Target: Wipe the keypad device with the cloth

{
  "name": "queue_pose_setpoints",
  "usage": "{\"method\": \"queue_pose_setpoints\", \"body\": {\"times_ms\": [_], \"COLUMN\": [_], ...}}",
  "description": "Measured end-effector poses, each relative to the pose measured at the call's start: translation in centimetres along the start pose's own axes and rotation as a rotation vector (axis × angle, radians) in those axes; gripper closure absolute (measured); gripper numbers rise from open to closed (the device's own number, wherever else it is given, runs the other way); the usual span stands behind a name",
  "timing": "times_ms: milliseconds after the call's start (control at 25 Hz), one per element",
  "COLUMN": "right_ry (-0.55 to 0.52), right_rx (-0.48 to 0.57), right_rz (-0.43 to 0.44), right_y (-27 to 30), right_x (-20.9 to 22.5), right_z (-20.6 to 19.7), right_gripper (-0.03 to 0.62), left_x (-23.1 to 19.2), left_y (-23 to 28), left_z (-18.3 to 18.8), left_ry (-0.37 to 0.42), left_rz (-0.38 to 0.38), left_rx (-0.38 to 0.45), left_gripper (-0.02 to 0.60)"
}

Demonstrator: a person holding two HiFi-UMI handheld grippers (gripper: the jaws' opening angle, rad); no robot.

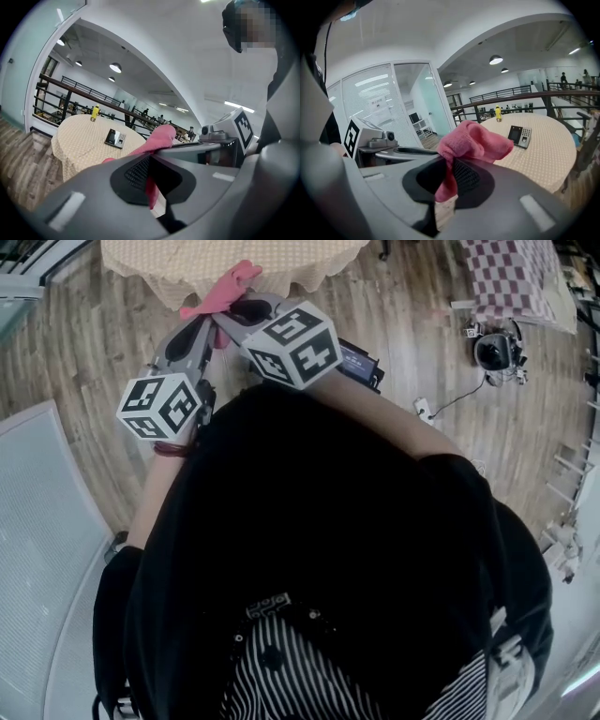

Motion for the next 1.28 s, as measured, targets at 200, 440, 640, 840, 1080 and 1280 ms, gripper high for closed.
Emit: {"method": "queue_pose_setpoints", "body": {"times_ms": [200,440,640,840,1080,1280], "right_ry": [-0.018,-0.014,0.044,0.13,0.205,0.228], "right_rx": [0.0,-0.009,-0.009,-0.001,0.013,0.022], "right_rz": [0.039,0.087,0.1,0.096,0.089,0.03], "right_y": [2.0,2.6,2.4,1.5,1.0,0.7], "right_x": [7.9,14.3,19.8,24.3,27.4,30.0], "right_z": [4.7,7.7,7.5,6.8,5.9,6.3], "right_gripper": [0.548,0.548,0.548,0.548,0.548,0.548], "left_x": [-1.5,-1.7,-1.2,-0.1,0.0,-0.2], "left_y": [7.2,13.1,18.5,22.9,26.4,29.5], "left_z": [4.8,8.2,9.0,9.2,9.5,10.4], "left_ry": [0.009,-0.035,-0.008,0.019,0.037,0.038], "left_rz": [0.043,0.08,0.104,0.102,0.08,0.025], "left_rx": [0.022,0.015,-0.034,-0.089,-0.148,-0.172], "left_gripper": [0.58,0.58,0.58,0.58,0.58,0.58]}}
Point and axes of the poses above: the fingertips, and each gripper's own axes: y forward along the fingers, x to its right, z out of its top, the point moved 9 cm from there along -y, backward along the fingers, and after that the axes turned 4 degrees about -y, right-handed, at the moved point
